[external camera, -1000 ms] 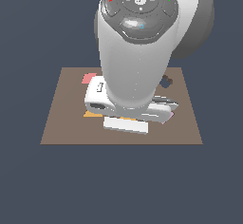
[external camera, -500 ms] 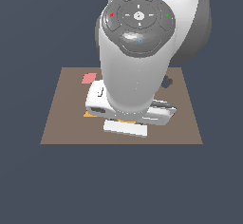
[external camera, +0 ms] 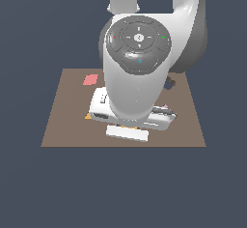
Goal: Insert a designated object into the corresponding slot on a board.
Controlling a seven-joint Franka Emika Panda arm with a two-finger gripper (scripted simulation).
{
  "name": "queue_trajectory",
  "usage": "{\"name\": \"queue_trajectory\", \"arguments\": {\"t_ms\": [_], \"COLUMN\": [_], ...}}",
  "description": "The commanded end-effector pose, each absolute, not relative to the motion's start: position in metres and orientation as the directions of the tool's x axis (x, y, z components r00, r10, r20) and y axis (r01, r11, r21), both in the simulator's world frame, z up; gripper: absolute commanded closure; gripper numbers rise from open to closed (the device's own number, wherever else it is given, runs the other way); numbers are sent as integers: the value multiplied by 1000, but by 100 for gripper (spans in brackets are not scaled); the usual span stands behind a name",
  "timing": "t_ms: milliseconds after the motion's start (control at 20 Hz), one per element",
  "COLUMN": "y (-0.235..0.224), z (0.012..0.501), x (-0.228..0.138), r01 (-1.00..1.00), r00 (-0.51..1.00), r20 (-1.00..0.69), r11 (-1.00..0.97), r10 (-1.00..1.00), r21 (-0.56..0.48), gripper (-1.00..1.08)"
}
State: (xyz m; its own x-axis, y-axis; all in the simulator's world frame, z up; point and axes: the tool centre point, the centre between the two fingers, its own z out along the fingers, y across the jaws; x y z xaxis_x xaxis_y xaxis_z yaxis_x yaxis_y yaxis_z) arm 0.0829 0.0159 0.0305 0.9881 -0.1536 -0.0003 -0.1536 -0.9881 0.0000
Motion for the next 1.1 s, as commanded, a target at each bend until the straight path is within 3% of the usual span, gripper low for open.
{"name": "queue_trajectory", "arguments": {"t_ms": [0,600,1050], "y": [16,18,32], "z": [30,31,32], "x": [83,81,64], "r01": [-154,-139,1], "r00": [988,990,1000], "r20": [0,0,0], "r11": [-988,-990,-1000], "r10": [-154,-139,1], "r21": [0,0,0], "gripper": [108,108,108]}}
